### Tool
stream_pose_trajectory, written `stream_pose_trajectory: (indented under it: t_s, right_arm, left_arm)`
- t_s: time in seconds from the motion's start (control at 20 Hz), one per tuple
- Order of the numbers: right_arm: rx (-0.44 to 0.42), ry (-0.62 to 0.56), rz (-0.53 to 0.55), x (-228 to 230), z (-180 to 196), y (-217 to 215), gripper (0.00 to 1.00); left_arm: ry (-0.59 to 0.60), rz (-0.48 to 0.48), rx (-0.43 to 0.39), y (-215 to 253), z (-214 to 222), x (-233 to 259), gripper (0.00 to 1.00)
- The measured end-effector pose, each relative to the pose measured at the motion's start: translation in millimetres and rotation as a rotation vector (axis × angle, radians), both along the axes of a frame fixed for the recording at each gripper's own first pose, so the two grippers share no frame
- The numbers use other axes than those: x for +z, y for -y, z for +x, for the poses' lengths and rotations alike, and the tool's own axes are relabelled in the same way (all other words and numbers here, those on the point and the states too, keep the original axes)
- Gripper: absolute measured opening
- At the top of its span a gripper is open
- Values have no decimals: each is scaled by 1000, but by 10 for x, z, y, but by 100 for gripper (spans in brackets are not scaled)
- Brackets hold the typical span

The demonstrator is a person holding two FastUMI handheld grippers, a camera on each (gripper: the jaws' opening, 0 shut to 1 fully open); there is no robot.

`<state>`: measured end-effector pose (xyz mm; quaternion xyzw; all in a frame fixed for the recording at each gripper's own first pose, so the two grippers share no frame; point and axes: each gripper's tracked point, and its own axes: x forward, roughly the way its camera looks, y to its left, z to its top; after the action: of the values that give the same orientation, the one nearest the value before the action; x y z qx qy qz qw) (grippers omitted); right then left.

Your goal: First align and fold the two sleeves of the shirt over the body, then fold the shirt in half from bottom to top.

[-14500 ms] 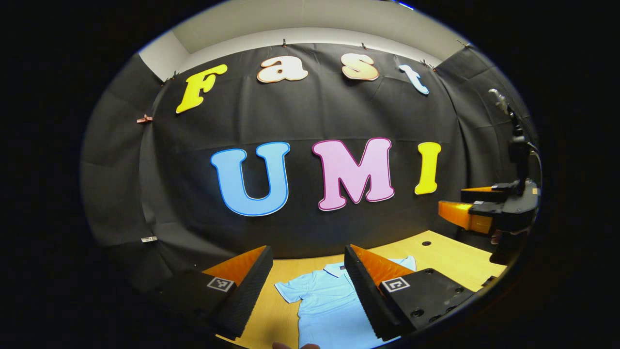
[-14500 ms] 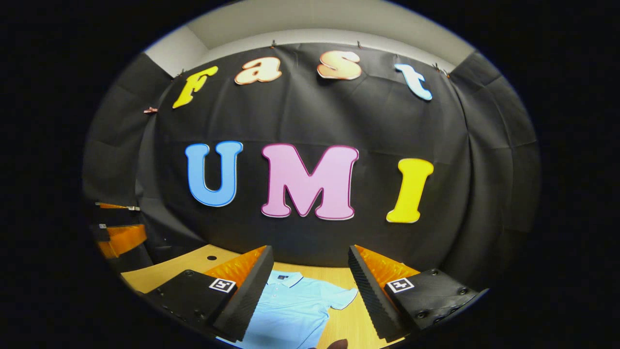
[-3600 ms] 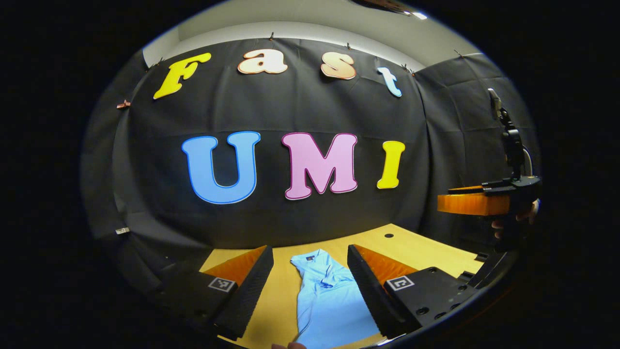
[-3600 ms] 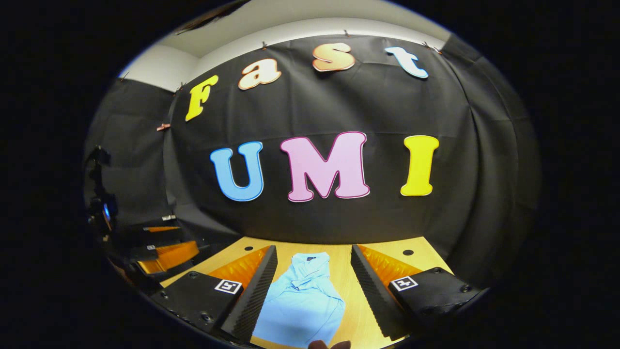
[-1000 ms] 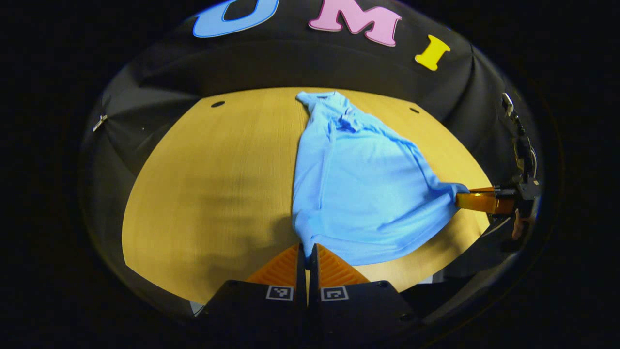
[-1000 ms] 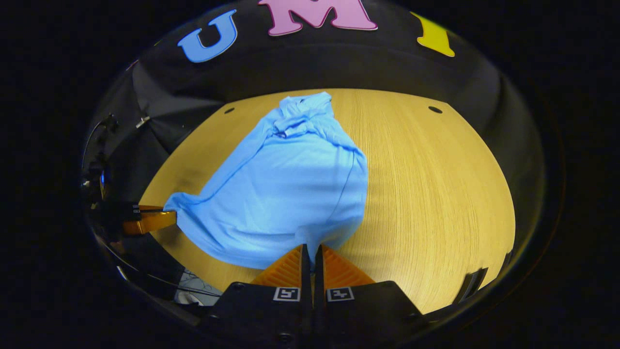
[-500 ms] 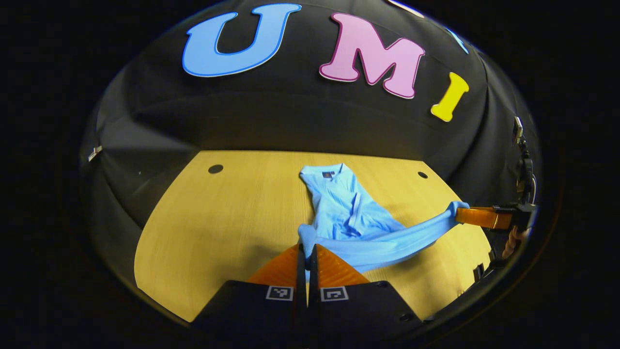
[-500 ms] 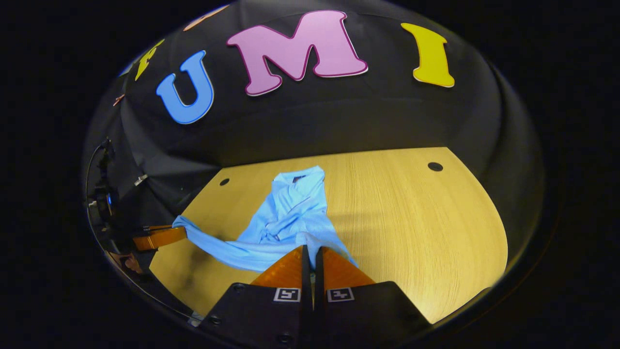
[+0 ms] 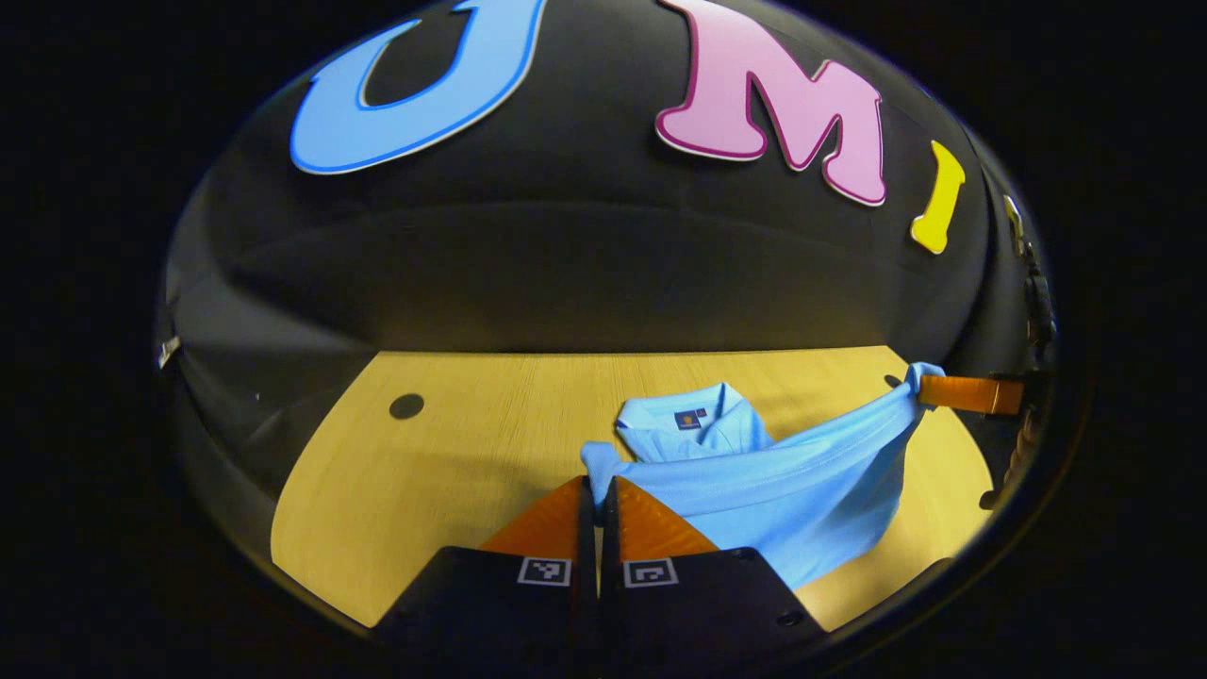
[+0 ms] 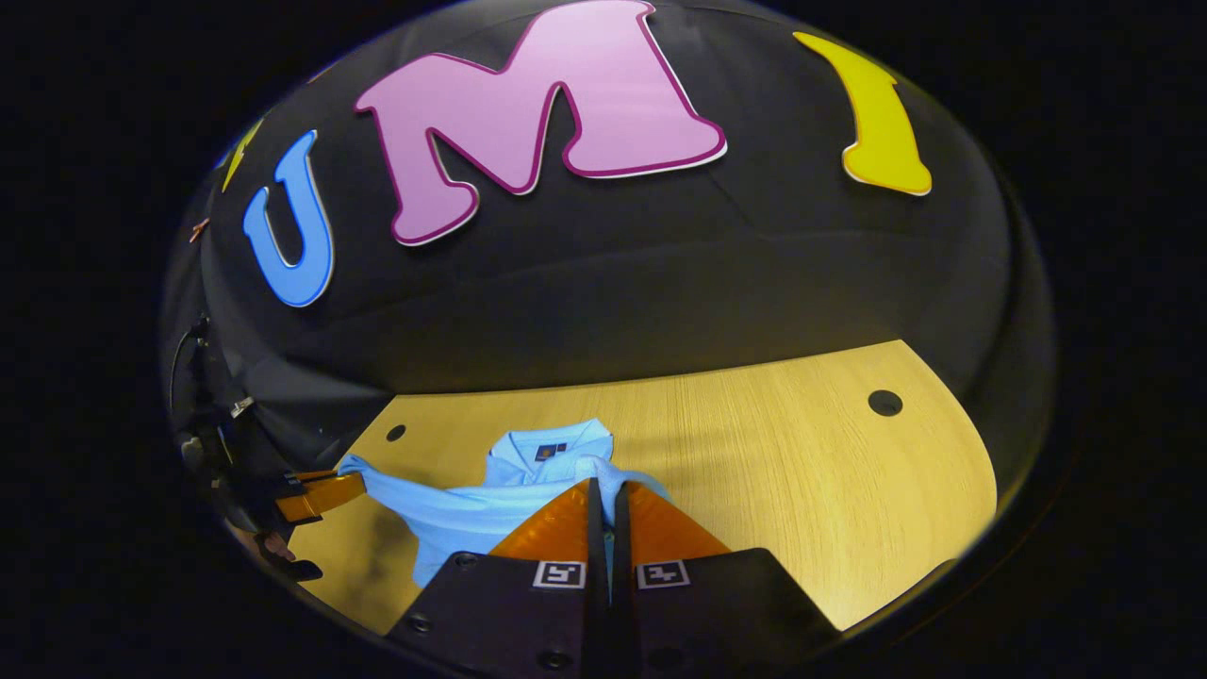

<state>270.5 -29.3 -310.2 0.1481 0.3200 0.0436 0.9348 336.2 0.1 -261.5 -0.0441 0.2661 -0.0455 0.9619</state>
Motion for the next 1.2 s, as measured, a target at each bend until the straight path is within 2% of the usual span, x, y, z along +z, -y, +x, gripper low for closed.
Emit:
stream_pose_trajectory:
  t_s: [0.25,0.5,0.65,0.7,0.75,1.05,1.1,1.15,1.2]
  right_arm:
    - [-21,-15,-1,-468,703,42,5]
    - [-43,-24,6,-870,1098,56,5]
    - [-47,-40,7,-1089,1207,27,5]
    - [-47,-44,6,-1143,1245,15,0]
    - [-51,-46,6,-1194,1282,22,5]
    - [-57,-116,5,-1547,1271,34,5]
    - [-54,-129,1,-1593,1260,31,11]
    - [-54,-136,-3,-1630,1255,27,5]
    - [-57,-142,-5,-1640,1255,18,5]
  left_arm:
    - [21,25,49,44,869,-208,6]
    - [18,2,145,-110,1287,-528,6]
    - [16,1,169,-134,1318,-621,6]
    - [13,3,171,-136,1321,-618,6]
    - [6,3,174,-135,1308,-639,6]
    - [-45,-4,190,-119,1275,-761,6]
    - [-52,-3,189,-128,1261,-776,6]
    - [-57,-5,186,-122,1265,-793,6]
    - [-61,-11,183,-118,1269,-808,6]
